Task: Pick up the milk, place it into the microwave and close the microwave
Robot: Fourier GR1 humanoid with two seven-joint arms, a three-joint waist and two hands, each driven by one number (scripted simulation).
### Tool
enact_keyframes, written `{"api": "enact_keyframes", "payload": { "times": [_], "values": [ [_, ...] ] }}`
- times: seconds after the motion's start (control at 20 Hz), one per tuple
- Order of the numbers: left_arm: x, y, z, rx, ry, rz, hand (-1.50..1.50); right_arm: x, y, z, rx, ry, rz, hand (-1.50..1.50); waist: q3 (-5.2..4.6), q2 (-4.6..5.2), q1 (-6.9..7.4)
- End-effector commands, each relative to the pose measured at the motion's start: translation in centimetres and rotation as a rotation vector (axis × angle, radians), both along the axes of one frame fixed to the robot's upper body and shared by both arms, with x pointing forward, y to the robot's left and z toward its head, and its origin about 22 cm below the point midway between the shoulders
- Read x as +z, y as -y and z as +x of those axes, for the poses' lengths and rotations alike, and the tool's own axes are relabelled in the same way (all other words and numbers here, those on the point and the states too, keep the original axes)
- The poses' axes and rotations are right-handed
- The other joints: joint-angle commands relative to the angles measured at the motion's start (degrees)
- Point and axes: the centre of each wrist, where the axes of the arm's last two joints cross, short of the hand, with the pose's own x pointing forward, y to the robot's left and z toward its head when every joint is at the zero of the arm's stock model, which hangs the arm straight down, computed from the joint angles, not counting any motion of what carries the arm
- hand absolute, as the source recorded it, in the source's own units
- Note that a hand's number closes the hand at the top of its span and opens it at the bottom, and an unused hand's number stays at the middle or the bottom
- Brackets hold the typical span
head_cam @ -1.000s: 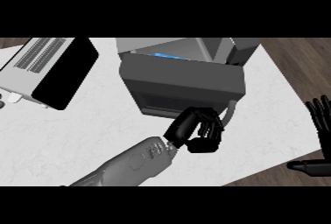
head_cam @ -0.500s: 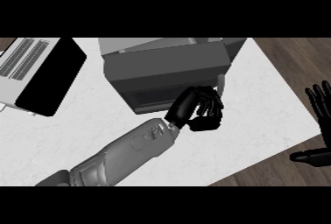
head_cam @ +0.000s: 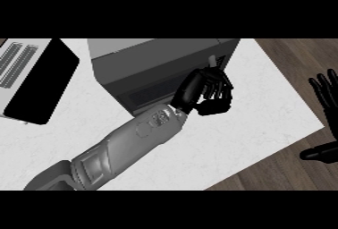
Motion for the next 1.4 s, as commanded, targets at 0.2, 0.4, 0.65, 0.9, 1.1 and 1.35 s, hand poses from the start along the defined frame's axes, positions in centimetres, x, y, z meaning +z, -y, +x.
{"api": "enact_keyframes", "payload": {
  "times": [0.2, 0.4, 0.65, 0.9, 1.1, 1.35],
  "values": [
    [2.3, 1.8, 0.7, -0.011, 0.025, -0.020, 1.50, 1.7, -1.6, 1.3, 0.194, 0.012, 0.008, -1.50, 0.23, 0.99, -1.53],
    [2.2, 1.8, 0.8, -0.007, 0.008, -0.027, 1.50, 3.4, -2.4, 1.6, 0.284, 0.038, -0.057, 1.50, 0.27, 0.79, -2.13],
    [2.6, 2.0, 0.8, -0.012, 0.014, -0.034, 1.50, 6.6, -4.9, 2.4, 0.481, 0.097, -0.159, 1.50, 0.25, 0.53, -2.13],
    [2.6, 1.9, 1.0, 0.011, 0.010, -0.042, 1.50, 7.2, -6.5, 2.0, 0.553, 0.097, -0.183, 1.50, 0.33, 0.47, -3.44],
    [2.6, 1.9, 1.1, 0.029, 0.005, -0.043, 1.50, 7.8, -7.7, 1.6, 0.593, 0.110, -0.190, 1.50, 0.40, 0.41, -4.21],
    [2.6, 1.9, 1.0, 0.043, 0.004, -0.065, 1.50, 8.1, -8.9, 1.1, 0.632, 0.113, -0.191, 1.50, 0.46, 0.64, -4.77]
  ]
}}
